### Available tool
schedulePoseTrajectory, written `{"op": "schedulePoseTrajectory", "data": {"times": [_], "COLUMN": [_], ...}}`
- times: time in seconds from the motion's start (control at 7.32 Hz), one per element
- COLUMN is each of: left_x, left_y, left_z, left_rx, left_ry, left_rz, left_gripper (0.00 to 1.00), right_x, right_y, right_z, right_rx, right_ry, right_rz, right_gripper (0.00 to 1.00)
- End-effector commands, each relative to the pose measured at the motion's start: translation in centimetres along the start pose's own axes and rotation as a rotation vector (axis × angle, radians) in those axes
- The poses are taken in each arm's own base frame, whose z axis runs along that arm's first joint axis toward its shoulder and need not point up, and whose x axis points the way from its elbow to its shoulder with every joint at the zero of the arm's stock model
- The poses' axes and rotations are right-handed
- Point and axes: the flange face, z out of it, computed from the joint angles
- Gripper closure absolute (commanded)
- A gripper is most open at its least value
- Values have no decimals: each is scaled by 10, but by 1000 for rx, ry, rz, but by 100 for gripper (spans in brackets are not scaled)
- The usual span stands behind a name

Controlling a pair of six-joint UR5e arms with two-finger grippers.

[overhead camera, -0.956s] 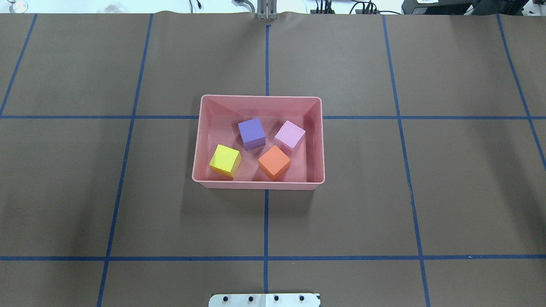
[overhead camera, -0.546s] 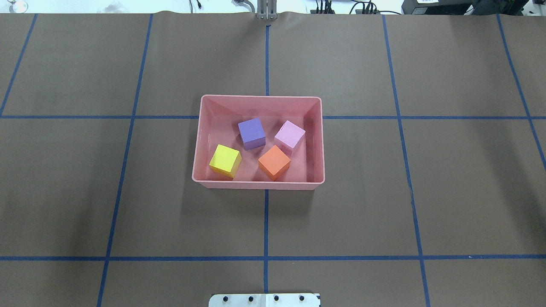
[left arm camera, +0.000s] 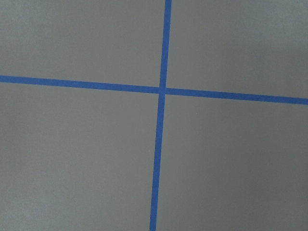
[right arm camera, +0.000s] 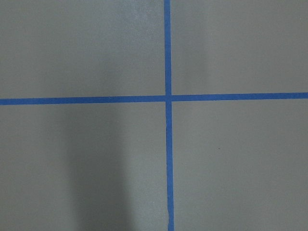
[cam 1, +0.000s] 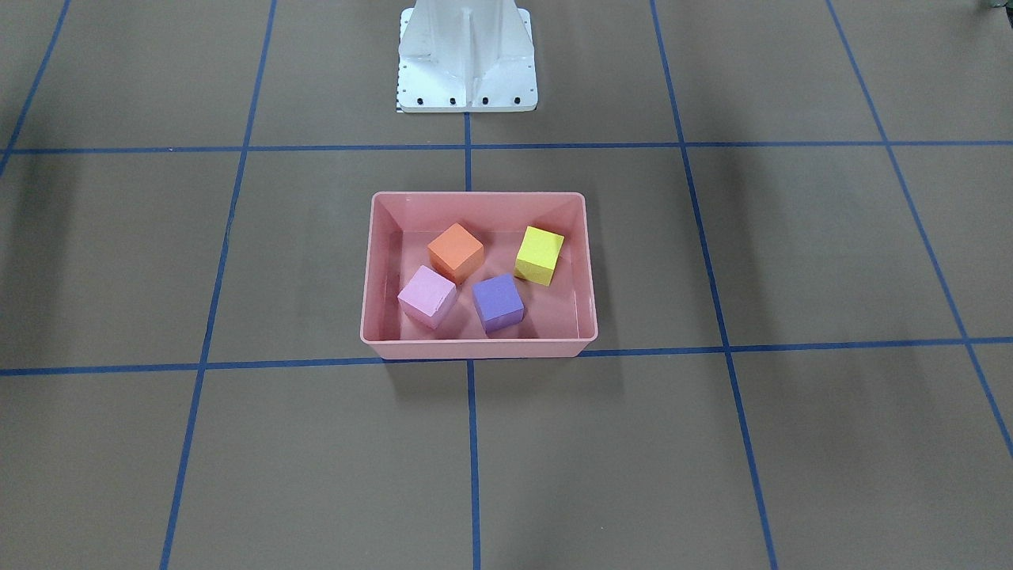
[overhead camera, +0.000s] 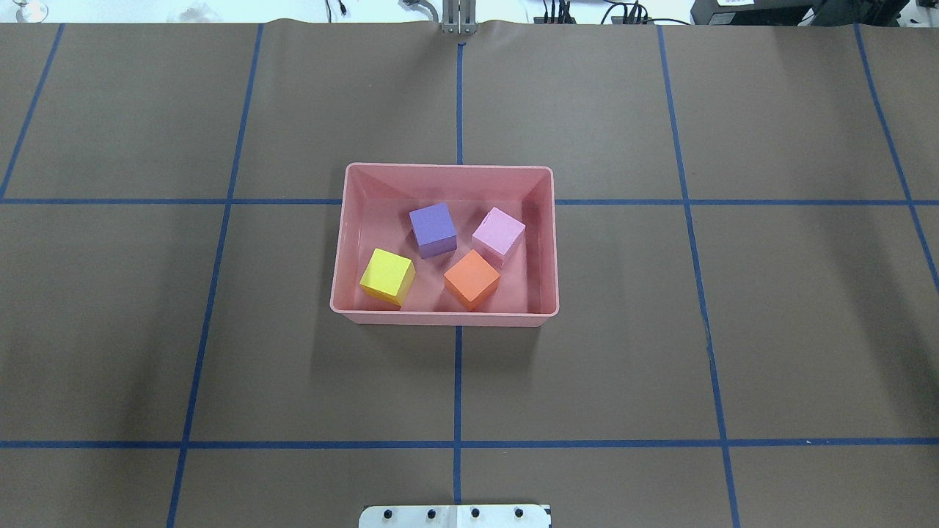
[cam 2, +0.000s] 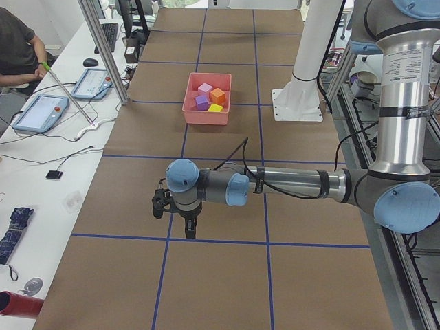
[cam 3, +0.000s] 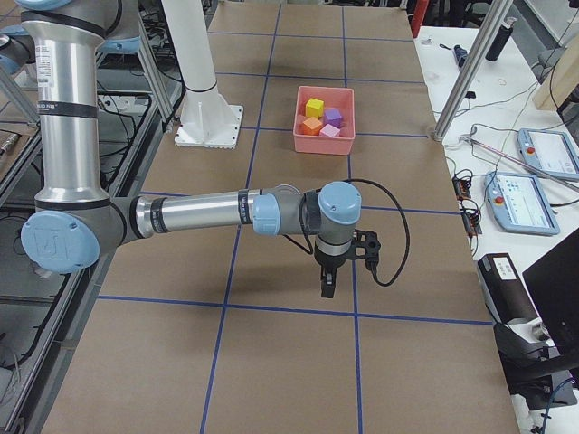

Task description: Place blocks into pink bin with both arms

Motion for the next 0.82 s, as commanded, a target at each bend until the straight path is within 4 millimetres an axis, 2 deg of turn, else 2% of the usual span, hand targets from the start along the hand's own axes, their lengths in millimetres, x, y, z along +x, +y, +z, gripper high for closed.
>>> {"op": "schedulePoseTrajectory", "data": {"times": [0.0, 0.41, 0.55, 0.68], "left_x": [0, -1, -2, -2], "left_y": [0, 1, 1, 1], "left_z": [-1, 1, 2, 2], "left_rx": [2, -3, -4, -4], "left_ry": [0, 1, 1, 1], "left_rz": [-2, -2, -3, -3], "left_gripper": [0, 0, 0, 0], "right_x": [1, -1, 2, 2], "right_y": [0, 1, 11, 12], "right_z": [2, 3, 10, 10], "right_rx": [-5, -11, -30, -30], "right_ry": [-1, -34, -80, -80], "right_rz": [6, 11, 23, 23], "right_gripper": [0, 0, 0, 0]}}
